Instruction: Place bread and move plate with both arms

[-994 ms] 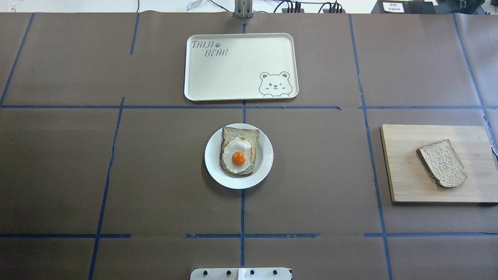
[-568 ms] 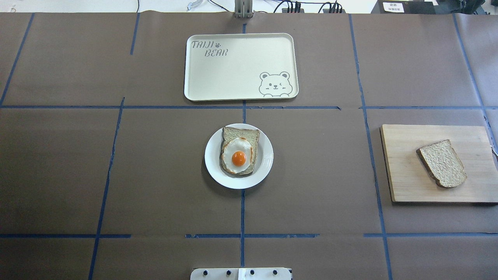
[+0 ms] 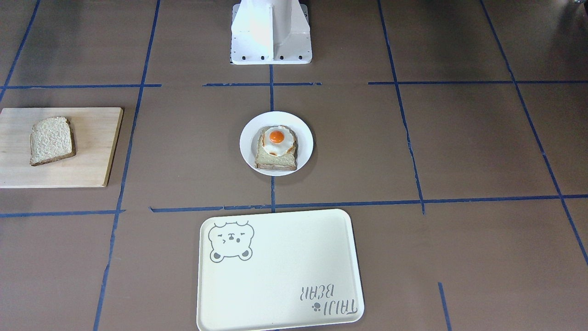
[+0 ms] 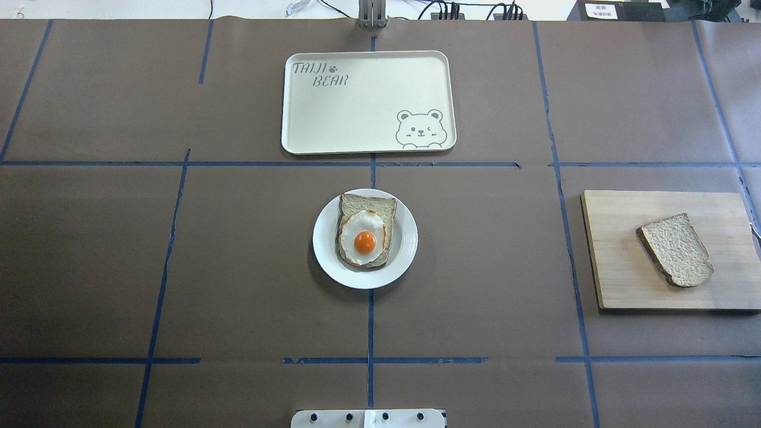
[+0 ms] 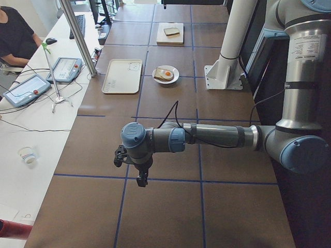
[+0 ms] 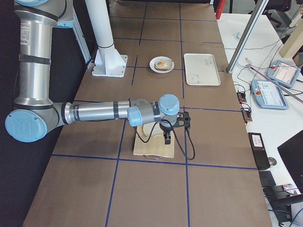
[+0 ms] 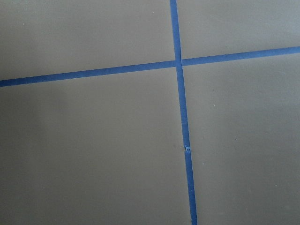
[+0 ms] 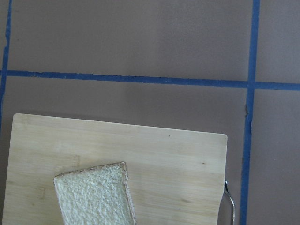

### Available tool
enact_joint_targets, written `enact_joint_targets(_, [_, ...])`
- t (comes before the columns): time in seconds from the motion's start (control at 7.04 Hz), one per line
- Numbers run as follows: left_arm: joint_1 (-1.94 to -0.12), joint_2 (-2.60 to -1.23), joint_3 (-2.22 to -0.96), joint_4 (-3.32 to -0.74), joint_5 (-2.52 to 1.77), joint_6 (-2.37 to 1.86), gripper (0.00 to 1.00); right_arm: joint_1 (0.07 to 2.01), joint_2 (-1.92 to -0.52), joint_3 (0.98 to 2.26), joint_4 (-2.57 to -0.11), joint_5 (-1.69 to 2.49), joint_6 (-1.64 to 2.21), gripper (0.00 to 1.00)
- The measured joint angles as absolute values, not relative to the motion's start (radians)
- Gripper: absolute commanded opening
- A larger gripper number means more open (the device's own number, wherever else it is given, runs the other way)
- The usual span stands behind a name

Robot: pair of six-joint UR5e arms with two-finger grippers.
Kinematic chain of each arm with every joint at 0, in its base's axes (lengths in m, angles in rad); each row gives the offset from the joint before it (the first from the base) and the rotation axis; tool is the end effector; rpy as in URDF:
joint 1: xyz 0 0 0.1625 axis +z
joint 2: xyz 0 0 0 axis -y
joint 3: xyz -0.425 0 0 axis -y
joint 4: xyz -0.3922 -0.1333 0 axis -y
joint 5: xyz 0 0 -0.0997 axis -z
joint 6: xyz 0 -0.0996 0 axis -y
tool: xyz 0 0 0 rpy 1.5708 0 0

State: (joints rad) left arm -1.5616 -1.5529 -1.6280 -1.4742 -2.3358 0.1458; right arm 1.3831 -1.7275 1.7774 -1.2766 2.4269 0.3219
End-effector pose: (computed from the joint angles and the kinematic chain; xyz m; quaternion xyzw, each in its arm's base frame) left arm -0.0599 -0.4803 0.6495 -0.0010 0.3740 0.0611 0.9254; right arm -0.0253 -0.4443 0.5905 0.0476 -0.4350 -0.0108 0.8991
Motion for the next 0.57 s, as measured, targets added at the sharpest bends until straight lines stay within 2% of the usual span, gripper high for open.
enact_joint_targets(0.28, [-1.562, -1.554, -1.629, -1.474, -2.336, 0.146, 1.00, 1.240, -1.786, 1.775, -1.042, 2.362, 0.559, 1.00])
enact_joint_targets(0.57, [-1.562, -1.555, -1.628, -1.474, -2.335, 0.146, 1.00, 1.129, -1.788, 1.746, -0.990, 2.317, 0.620, 1.00])
